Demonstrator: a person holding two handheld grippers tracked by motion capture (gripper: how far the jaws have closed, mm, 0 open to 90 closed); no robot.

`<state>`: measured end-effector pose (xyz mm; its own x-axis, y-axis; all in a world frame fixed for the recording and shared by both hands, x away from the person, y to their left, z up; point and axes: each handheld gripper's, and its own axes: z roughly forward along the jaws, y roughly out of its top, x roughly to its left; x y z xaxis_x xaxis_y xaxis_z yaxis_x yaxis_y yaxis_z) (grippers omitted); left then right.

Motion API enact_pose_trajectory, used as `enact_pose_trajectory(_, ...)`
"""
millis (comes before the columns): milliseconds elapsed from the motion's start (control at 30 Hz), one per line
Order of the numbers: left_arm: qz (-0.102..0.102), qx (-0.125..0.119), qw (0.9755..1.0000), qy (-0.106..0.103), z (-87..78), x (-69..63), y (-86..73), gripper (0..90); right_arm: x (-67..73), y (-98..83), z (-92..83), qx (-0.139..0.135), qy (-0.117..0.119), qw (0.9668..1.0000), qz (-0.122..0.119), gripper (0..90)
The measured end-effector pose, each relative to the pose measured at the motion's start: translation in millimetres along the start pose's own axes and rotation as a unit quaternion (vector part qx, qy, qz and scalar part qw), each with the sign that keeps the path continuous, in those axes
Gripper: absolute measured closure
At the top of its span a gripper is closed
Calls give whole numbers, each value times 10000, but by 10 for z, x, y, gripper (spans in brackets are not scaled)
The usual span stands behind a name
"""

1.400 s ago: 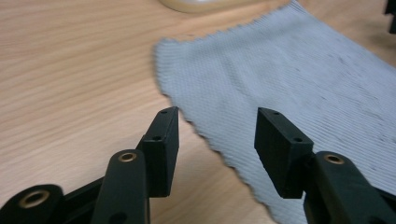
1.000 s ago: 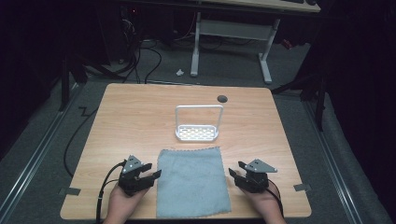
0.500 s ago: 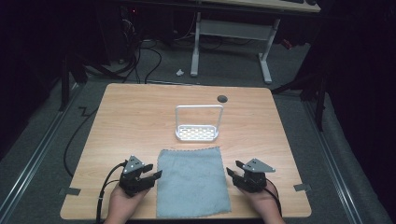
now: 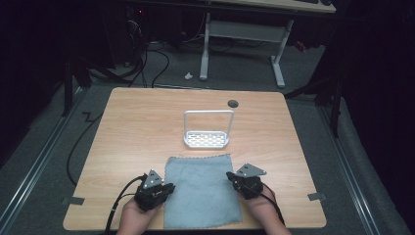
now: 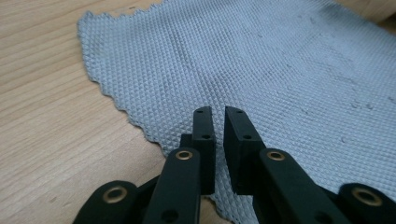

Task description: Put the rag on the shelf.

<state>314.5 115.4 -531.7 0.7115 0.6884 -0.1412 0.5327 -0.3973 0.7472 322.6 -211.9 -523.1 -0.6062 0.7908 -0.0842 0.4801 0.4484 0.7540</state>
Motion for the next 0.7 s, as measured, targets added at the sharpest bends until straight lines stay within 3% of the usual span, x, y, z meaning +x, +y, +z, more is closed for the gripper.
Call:
enact_pose_trajectory(133,100,11,9999,16,7,-29,3,817,19,-27,47,249,-31,9996,-116,900)
enact_pose_trajectory(367,205,138,9996,-131,-10,-48,11,803,13,-100,-36,218,112,9997,-79,900)
enact_pose_trajectory(700,323,398,9975,-487,-76,-189,-23,803,95,-252,-228,229,177,9996,-69,900)
